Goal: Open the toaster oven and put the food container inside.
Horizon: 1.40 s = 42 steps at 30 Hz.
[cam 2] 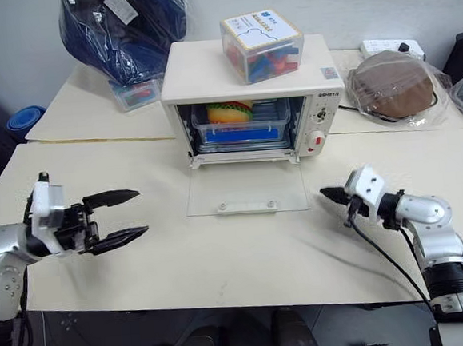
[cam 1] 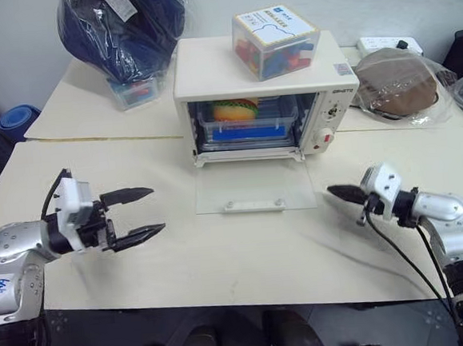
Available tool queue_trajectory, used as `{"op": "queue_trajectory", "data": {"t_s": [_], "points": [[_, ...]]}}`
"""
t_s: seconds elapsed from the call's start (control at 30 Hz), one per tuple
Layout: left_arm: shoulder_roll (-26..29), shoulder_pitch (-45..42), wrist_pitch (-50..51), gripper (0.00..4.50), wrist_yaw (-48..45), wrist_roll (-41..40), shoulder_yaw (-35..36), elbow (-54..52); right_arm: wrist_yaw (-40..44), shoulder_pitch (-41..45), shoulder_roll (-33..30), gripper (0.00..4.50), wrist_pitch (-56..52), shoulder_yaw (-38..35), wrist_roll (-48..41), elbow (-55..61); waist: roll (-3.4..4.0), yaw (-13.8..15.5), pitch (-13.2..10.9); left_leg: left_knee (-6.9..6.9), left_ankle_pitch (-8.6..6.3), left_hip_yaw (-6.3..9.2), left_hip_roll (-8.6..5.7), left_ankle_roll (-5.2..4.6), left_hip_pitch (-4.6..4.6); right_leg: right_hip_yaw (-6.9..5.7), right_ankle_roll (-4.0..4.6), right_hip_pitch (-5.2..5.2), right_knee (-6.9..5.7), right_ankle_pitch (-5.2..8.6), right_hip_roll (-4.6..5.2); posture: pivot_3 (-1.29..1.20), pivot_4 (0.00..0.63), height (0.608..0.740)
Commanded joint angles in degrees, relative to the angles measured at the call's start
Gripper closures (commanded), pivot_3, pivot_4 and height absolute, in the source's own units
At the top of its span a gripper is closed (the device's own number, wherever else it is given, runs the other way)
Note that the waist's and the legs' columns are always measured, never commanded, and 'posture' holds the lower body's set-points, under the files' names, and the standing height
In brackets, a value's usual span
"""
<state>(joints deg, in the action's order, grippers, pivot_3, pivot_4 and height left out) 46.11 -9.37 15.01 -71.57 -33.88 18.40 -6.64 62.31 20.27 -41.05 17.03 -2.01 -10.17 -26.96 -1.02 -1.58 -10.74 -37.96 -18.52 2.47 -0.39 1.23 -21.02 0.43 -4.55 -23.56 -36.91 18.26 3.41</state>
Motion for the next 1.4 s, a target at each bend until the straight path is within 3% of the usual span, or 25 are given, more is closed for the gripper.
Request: {"op": "queue_trajectory", "data": {"t_s": [0.03, 0.2, 0.5, 0.63, 0.8, 0.9, 1.1, 1.27, 1.3, 1.4], "points": [[0.6, -1.1, -0.1, 0.03, -2.5, -3.3, 0.7, -1.8, 5.7, -0.5, 1.7, 4.5, 4.7, 1.5, -1.9, -1.2, 0.04, 0.0, 0.0, 0.0, 0.01, -0.02, 0.0, 0.03, 0.01, 0.02, 0.0, 0.0, -0.01, 0.0, 0.01, 0.0, 0.15, 0.74], [0.2, -2.0, 5.4, 0.03, -0.2, -7.3, 0.5, -5.1, 3.5, -0.6, 8.5, 4.5, 4.1, -0.1, -7.8, 5.9, 0.06, -0.3, 0.0, 0.0, 0.03, 0.01, 0.08, 0.12, 0.02, 0.02, 0.0, -0.04, -0.09, 0.0, -0.05, 0.0, 0.15, 0.74], [-6.5, -2.3, 10.3, 0.03, 15.5, -12.0, 5.5, -8.2, -5.2, 2.8, 14.7, 4.5, -5.0, -5.1, -17.1, 16.0, 0.23, 0.0, -0.1, -0.06, 0.09, 0.1, 0.05, 0.22, -0.09, -0.03, -0.01, -0.08, -0.08, -0.01, 0.0, 0.0, 0.15, 0.74], [-7.8, -0.3, 4.6, 0.03, 20.1, -4.5, 5.6, -6.8, -10.8, 8.7, 18.1, 4.5, -10.2, -8.9, -22.7, 17.2, 0.25, -0.2, -0.1, -0.05, 0.11, 0.07, 0.06, 0.29, -0.06, 0.0, -0.01, -0.11, -0.12, -0.01, -0.02, 0.0, 0.15, 0.74], [-6.3, 3.6, -2.7, 0.03, 17.2, 1.5, 4.8, -3.6, -7.4, 10.2, 15.2, 4.5, -14.7, -9.4, -24.2, 17.9, 0.25, 0.2, -0.1, 0.01, 0.1, 0.1, 0.05, 0.27, -0.12, -0.03, -0.01, -0.13, -0.01, -0.01, -0.01, 0.0, 0.15, 0.74], [-5.3, 6.1, -5.8, 0.0, 15.8, 3.8, 5.0, -2.0, -1.3, 8.5, 11.4, 3.92, -15.2, -8.0, -23.0, 18.1, 0.26, 0.3, -0.1, 0.01, 0.06, 0.08, 0.01, 0.19, -0.19, -0.03, -0.01, -0.13, 0.06, 0.0, 0.05, 0.0, 0.15, 0.74], [-4.7, 15.1, -13.7, 0.0, 15.4, 10.2, 5.8, -0.6, 15.2, -0.9, 2.7, 2.0, -7.1, -4.8, -18.3, 17.8, 0.26, 0.3, -0.1, 0.05, -0.15, 0.06, 0.01, -0.17, -0.15, -0.01, -0.01, -0.09, 0.16, 0.0, 0.06, 0.0, 0.15, 0.74], [-4.7, 20.3, -18.7, 0.0, 14.1, 11.0, 7.0, 2.3, 16.7, -7.7, 1.8, 0.27, -4.4, -5.1, -17.0, 20.0, 0.26, -0.1, -0.1, 0.05, -0.14, -0.01, 0.04, -0.17, 0.0, 0.04, 0.0, -0.06, 0.02, -0.01, 0.05, 0.0, 0.15, 0.74], [-4.9, 20.6, -18.9, 0.0, 14.5, 10.7, 7.3, 1.9, 17.0, -8.7, 1.8, 0.02, -4.0, -5.3, -17.0, 20.0, 0.26, 0.0, -0.1, 0.05, -0.13, 0.0, 0.04, -0.17, 0.06, 0.03, 0.0, -0.02, -0.02, -0.01, 0.05, 0.0, 0.15, 0.74], [-4.8, 21.5, -17.8, 0.0, 15.1, 9.1, 8.0, -0.8, 16.6, -10.1, 2.5, 0.02, -2.5, -6.1, -16.5, 18.4, 0.26, 0.1, -0.1, 0.05, -0.14, 0.06, 0.05, -0.17, 0.08, 0.01, 0.02, 0.03, -0.01, 0.0, 0.08, 0.0, 0.15, 0.74]]}}
